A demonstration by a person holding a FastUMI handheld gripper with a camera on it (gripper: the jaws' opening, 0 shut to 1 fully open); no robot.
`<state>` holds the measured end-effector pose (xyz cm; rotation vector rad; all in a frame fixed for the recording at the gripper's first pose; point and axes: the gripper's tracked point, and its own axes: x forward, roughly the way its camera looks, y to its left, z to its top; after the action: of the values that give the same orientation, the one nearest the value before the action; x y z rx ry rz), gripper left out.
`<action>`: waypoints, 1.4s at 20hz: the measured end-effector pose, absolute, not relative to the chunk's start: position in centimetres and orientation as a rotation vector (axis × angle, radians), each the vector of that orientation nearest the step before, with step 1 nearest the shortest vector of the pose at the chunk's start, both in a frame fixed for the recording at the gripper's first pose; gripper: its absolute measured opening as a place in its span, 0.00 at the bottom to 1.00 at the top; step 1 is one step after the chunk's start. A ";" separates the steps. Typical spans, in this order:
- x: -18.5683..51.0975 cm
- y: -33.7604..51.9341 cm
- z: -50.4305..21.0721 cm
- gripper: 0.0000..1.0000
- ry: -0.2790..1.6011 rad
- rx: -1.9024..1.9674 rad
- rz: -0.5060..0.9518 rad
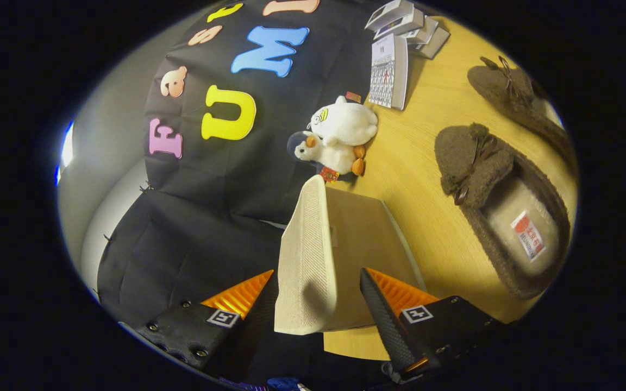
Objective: Open the storage box then place both shoes into the box .Put the left shoe in first, then the right shoe, with the right side of both shoes facing outward in a uniform manner.
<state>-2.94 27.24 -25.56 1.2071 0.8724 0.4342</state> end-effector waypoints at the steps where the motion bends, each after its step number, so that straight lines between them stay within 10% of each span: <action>1: -3.0 27.3 -25.7 0.78 0.882 1.213 0.436; 4: -3.2 27.6 -26.0 0.78 0.897 1.204 0.451; 6: -2.9 27.6 -25.8 0.41 0.893 1.209 0.449; 13: -2.4 29.2 -25.9 0.41 0.876 1.144 0.481; 16: -2.3 27.8 -24.6 0.02 0.887 1.139 0.484; 28: -1.2 31.2 -16.1 0.00 0.814 1.017 0.628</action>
<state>-1.20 31.22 -16.07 1.0173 0.8142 0.6283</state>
